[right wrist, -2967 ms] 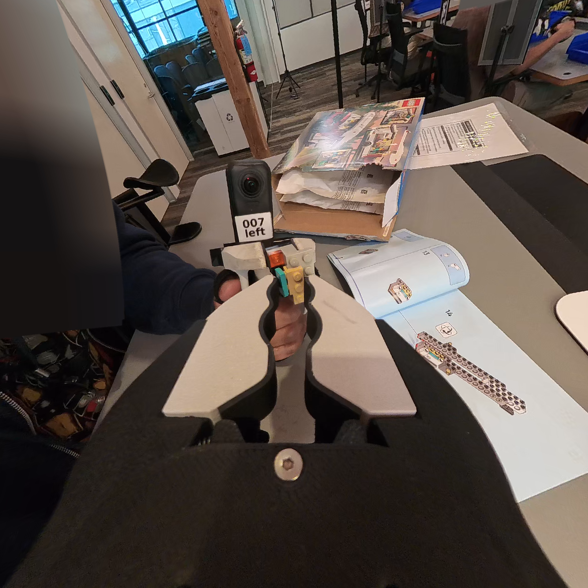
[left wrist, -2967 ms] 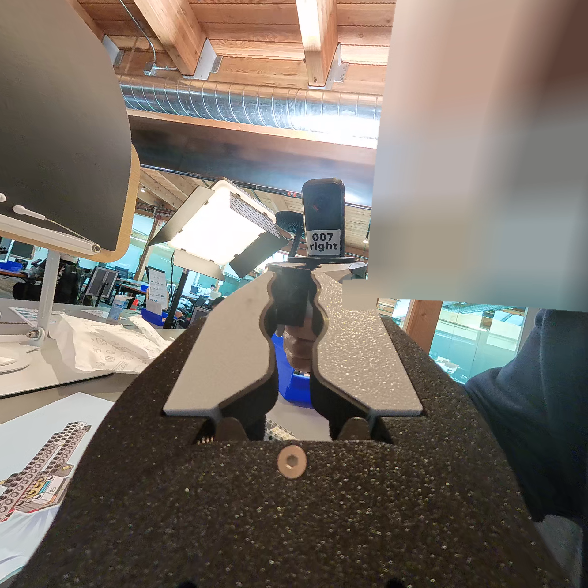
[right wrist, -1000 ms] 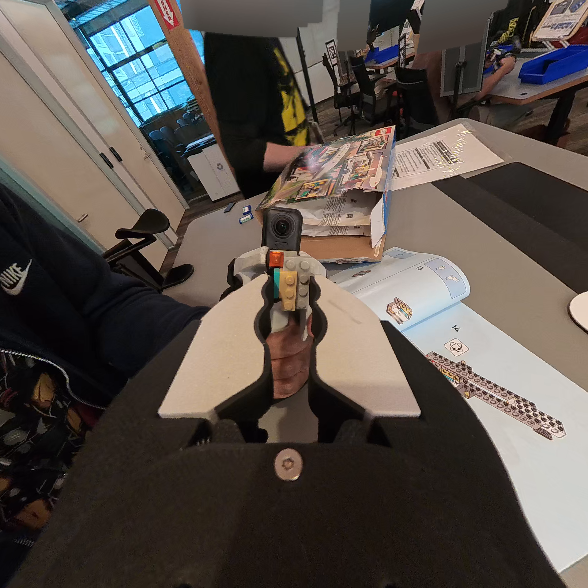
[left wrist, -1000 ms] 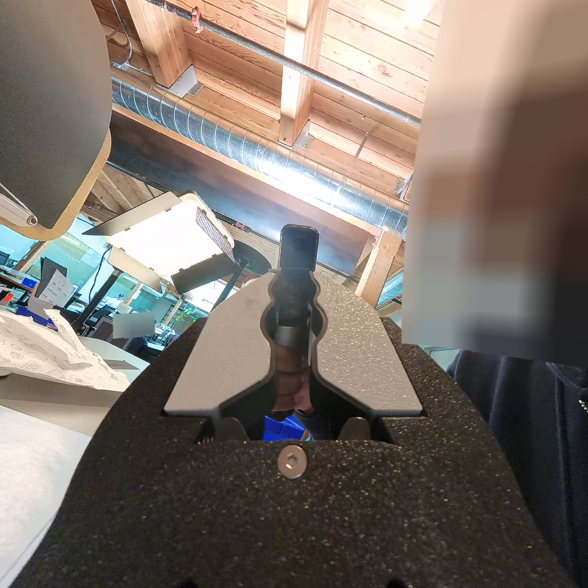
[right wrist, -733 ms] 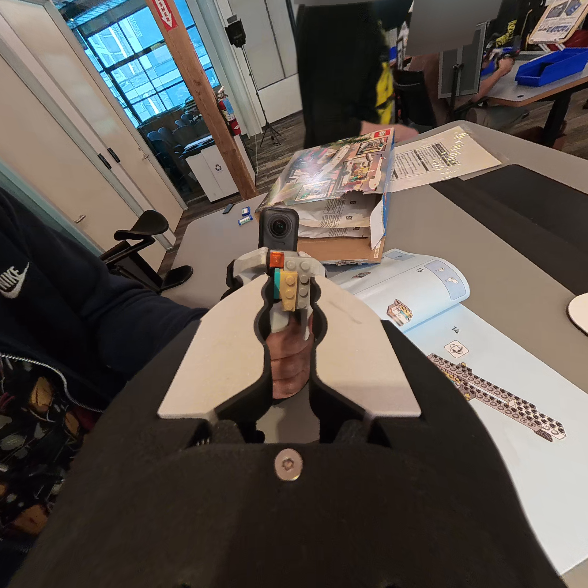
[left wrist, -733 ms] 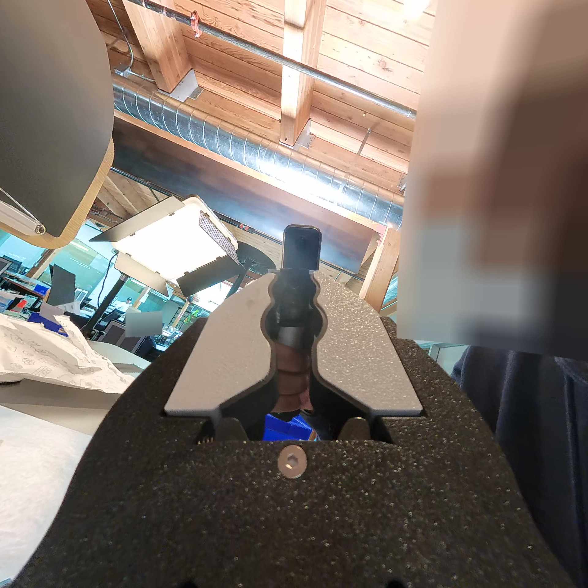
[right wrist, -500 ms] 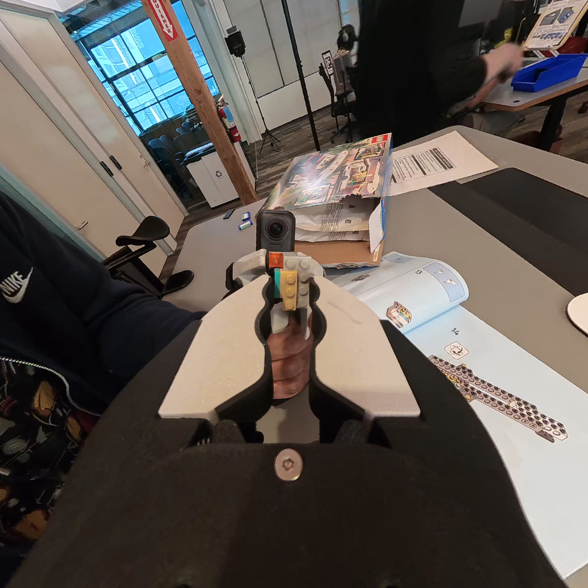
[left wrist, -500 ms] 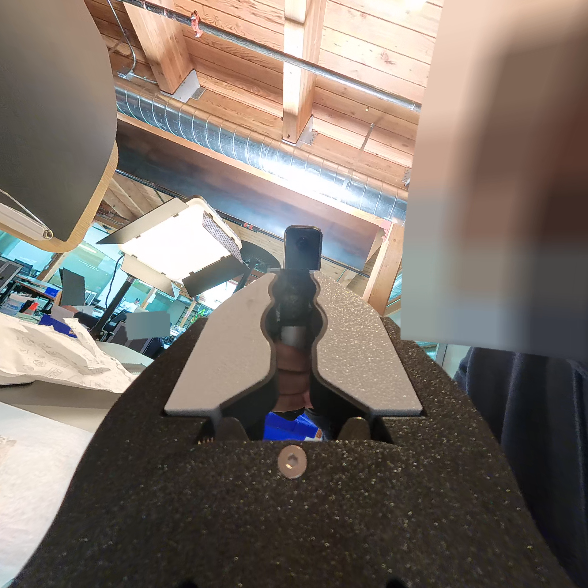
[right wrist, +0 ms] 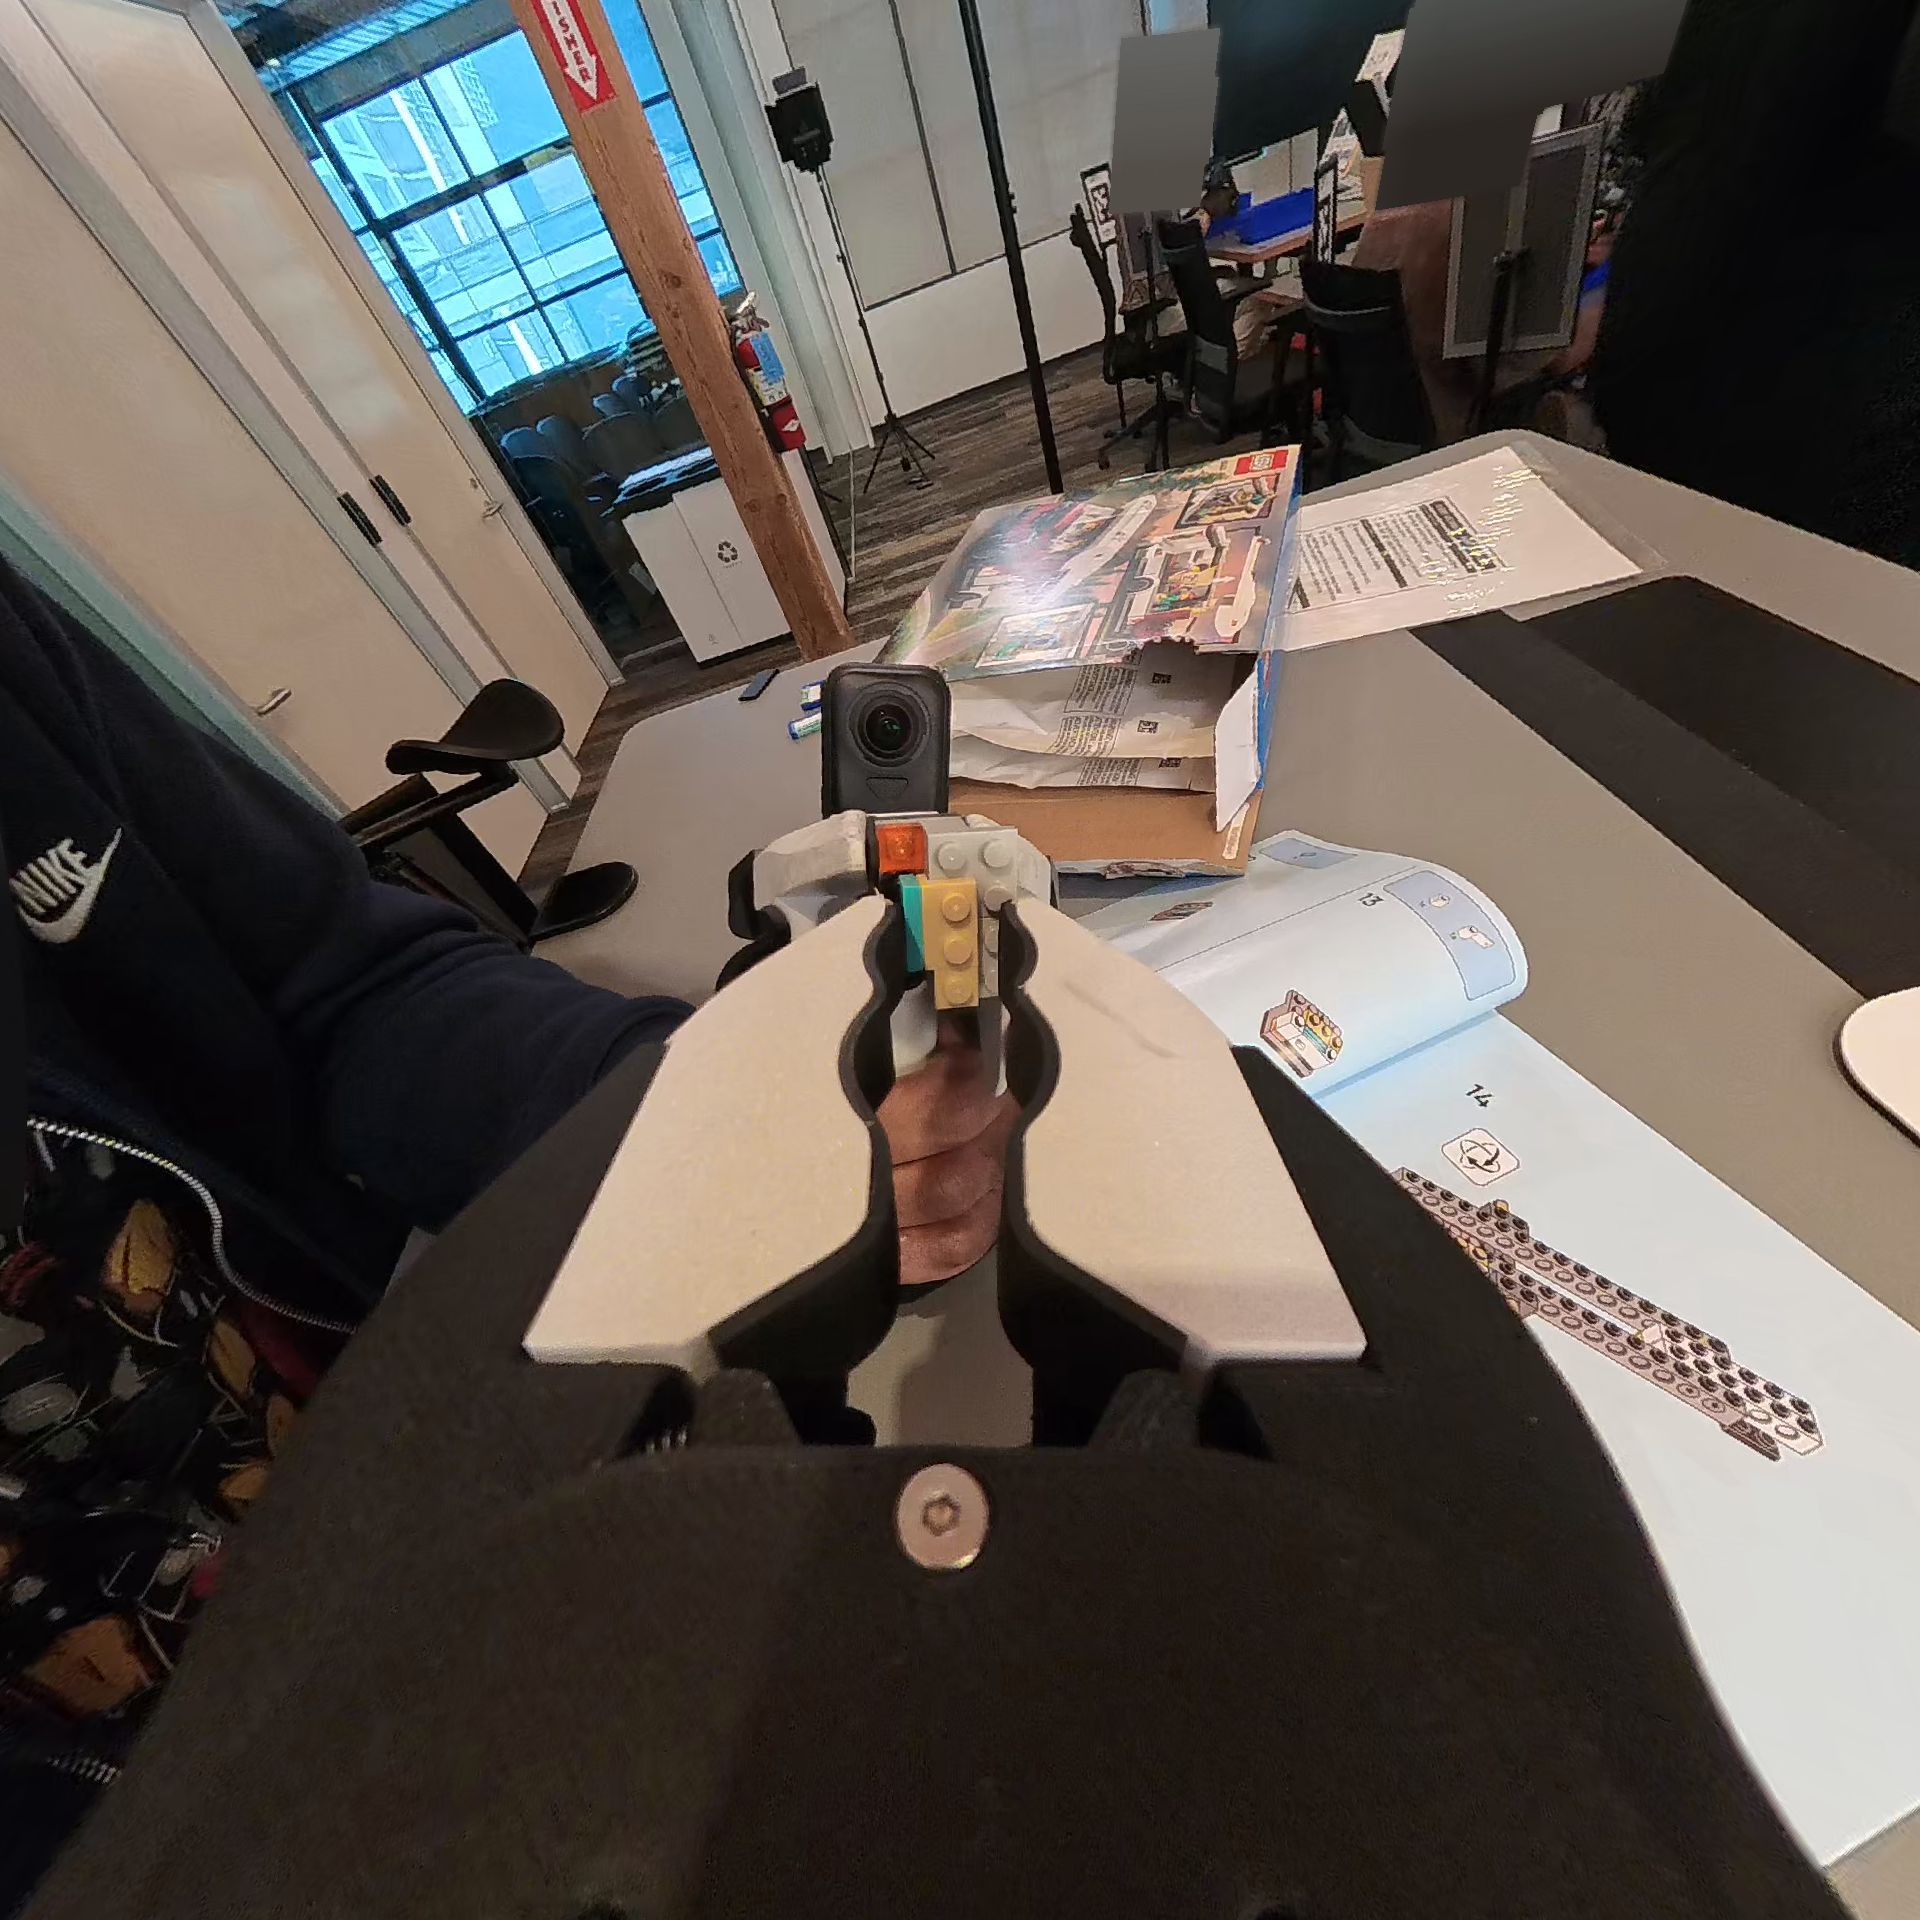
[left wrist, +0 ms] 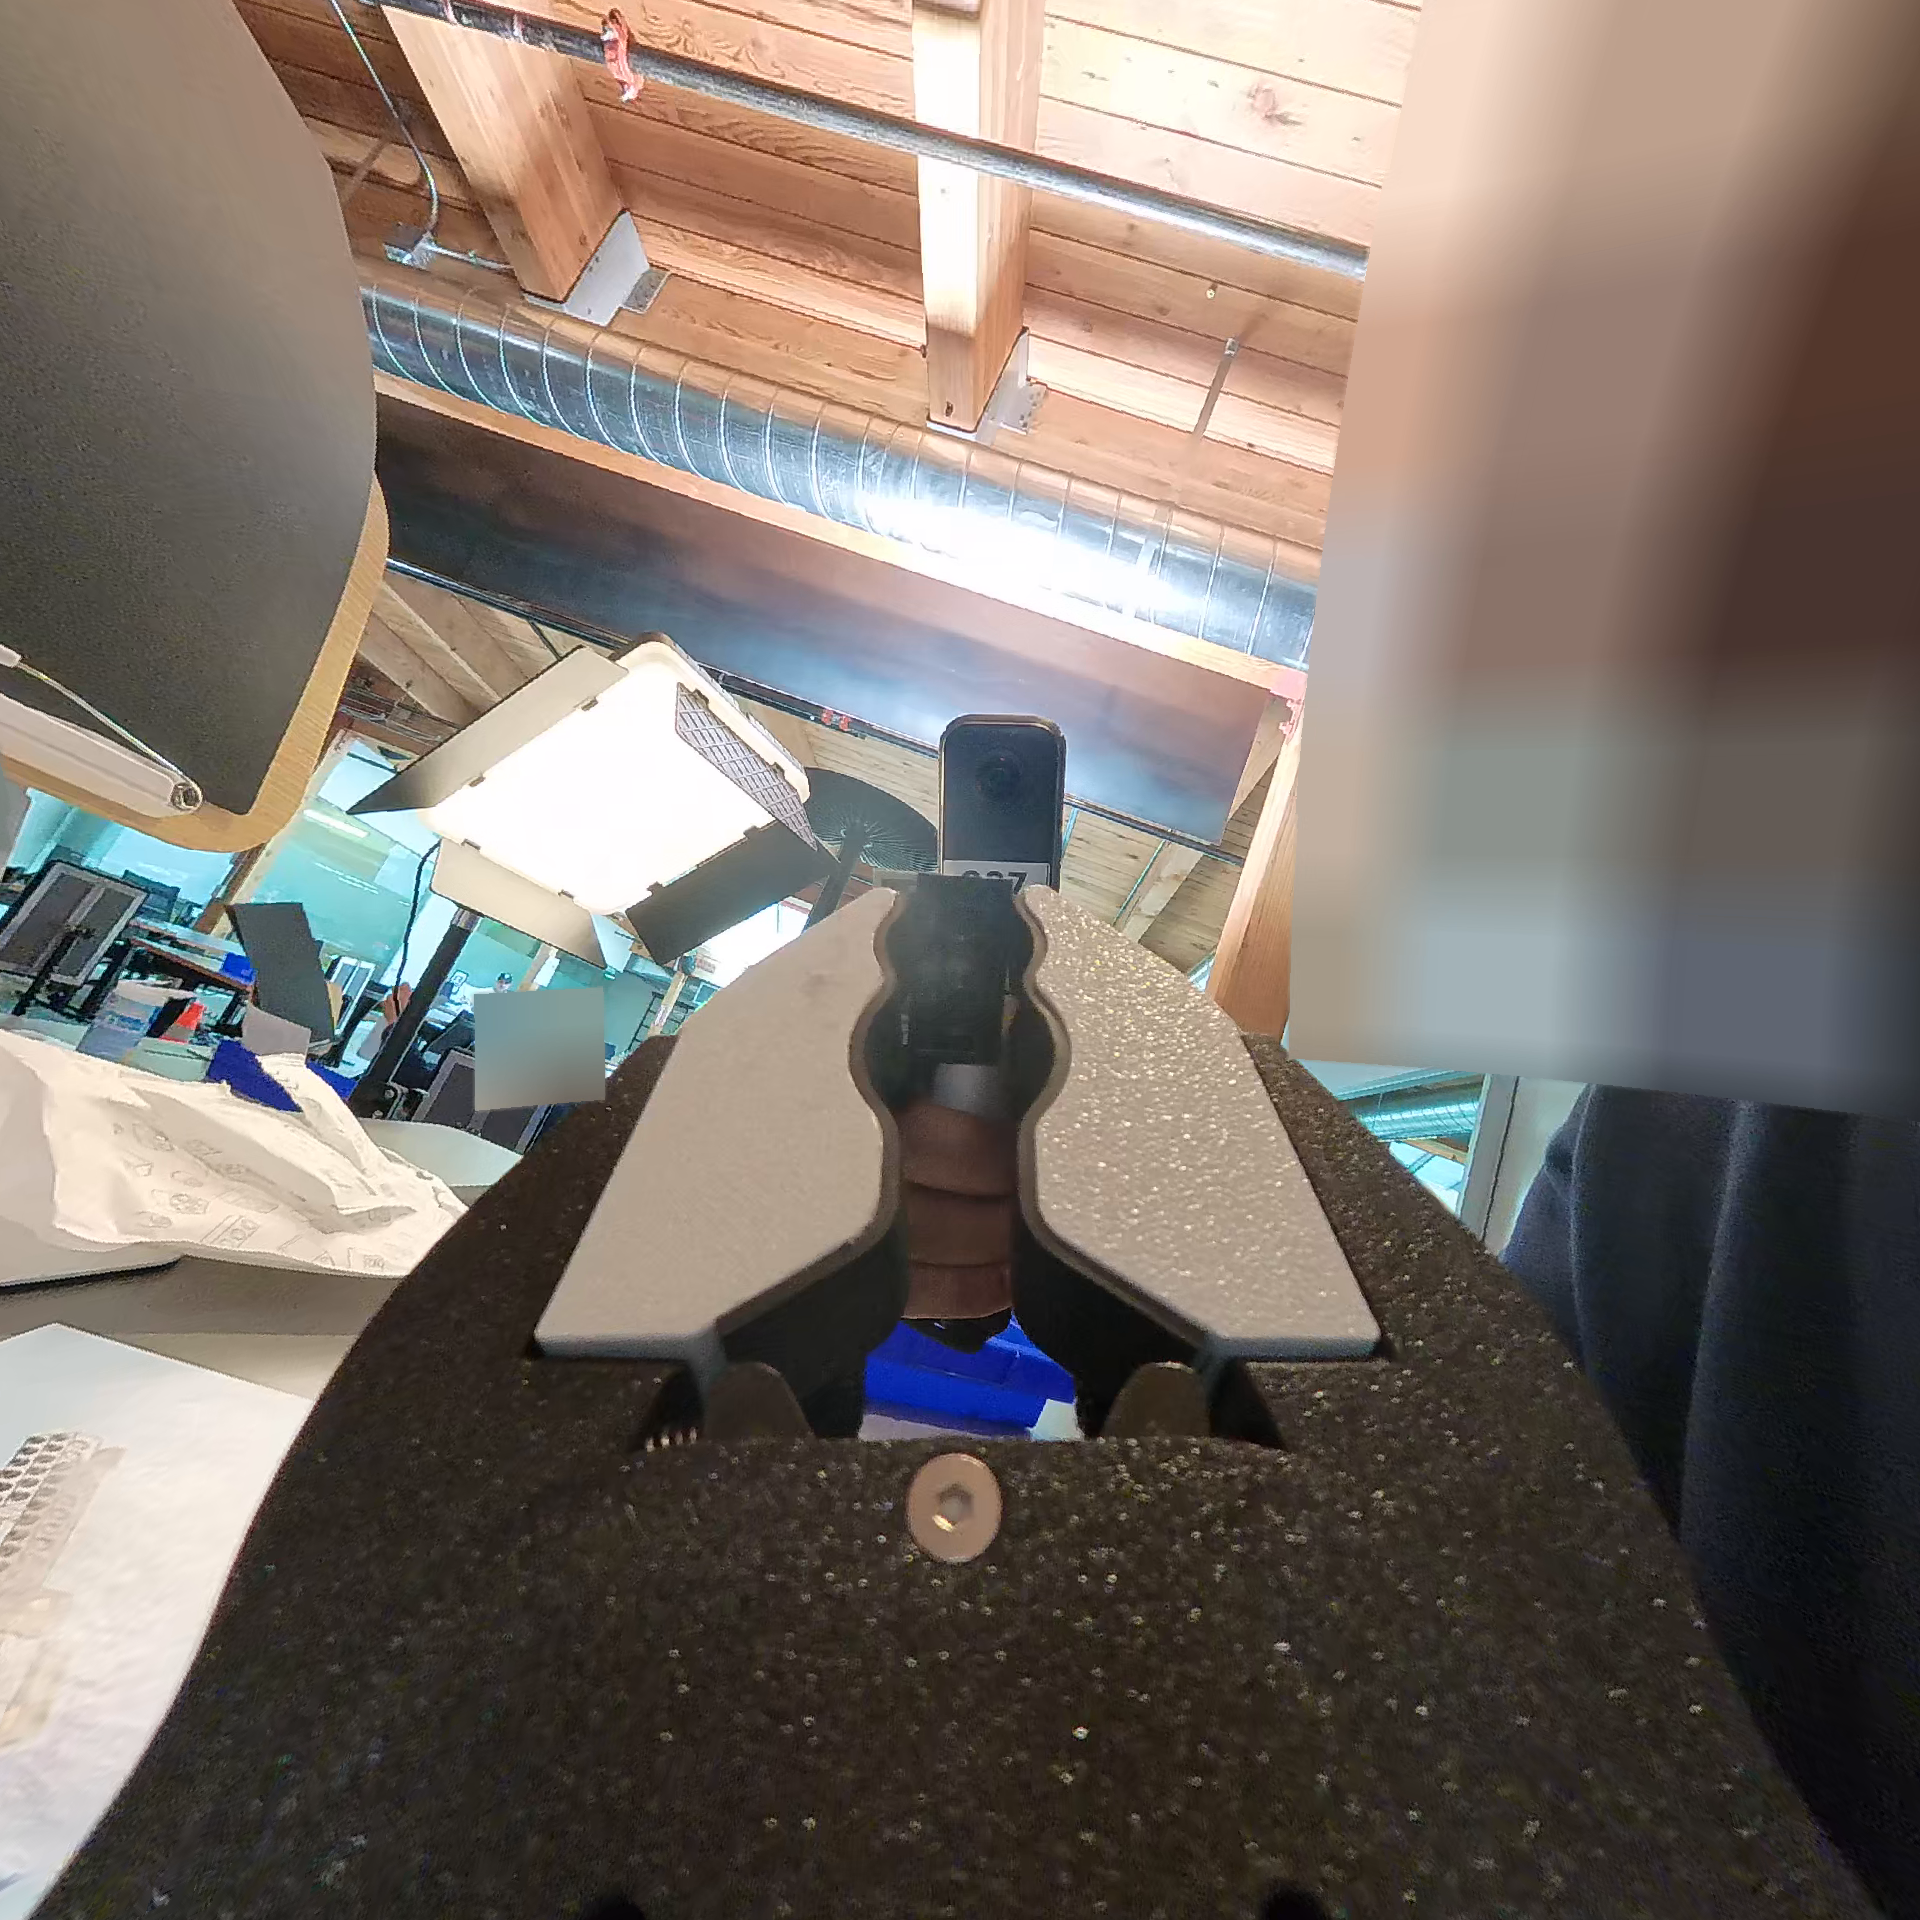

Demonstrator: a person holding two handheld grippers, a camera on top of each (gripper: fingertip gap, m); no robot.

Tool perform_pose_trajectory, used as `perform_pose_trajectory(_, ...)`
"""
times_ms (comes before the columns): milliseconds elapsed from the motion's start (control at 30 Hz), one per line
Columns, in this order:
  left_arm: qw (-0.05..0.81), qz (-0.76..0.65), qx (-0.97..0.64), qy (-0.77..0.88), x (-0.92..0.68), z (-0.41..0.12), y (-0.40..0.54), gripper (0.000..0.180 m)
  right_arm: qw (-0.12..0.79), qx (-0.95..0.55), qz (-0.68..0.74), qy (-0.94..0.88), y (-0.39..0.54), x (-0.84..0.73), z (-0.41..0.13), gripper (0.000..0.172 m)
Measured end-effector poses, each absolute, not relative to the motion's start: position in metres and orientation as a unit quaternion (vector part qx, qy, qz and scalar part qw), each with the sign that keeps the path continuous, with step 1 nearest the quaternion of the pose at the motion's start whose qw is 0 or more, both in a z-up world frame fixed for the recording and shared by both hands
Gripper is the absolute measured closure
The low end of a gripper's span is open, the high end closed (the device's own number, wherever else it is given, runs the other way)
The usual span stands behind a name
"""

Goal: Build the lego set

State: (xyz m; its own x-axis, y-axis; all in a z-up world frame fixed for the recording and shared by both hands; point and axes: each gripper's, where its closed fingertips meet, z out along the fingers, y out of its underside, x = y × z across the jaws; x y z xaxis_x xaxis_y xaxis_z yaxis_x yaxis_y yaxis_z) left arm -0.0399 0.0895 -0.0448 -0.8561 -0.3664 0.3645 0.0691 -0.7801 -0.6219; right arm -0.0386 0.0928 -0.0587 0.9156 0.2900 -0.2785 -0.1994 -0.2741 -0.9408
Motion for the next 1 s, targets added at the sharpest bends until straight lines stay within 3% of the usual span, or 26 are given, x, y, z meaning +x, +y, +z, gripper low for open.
perform_pose_trajectory(367, 0.040, -0.953, -0.207, 0.217, -0.048, -0.039, 0.112, 0.164, 0.605, -0.773, 0.191, -0.025, 0.098, -0.044, -0.055, 0.146)
perform_pose_trajectory(567, 0.044, -0.948, -0.190, 0.252, -0.052, -0.036, 0.100, 0.164, 0.605, -0.772, 0.195, -0.020, 0.099, -0.048, -0.052, 0.142)
perform_pose_trajectory(700, 0.052, -0.943, -0.188, 0.269, -0.053, -0.036, 0.095, 0.164, 0.608, -0.769, 0.195, -0.032, 0.097, -0.051, -0.049, 0.151)
perform_pose_trajectory(1000, 0.072, -0.936, -0.187, 0.289, -0.054, -0.036, 0.091, 0.164, 0.608, -0.769, 0.191, -0.049, 0.095, -0.052, -0.050, 0.152)
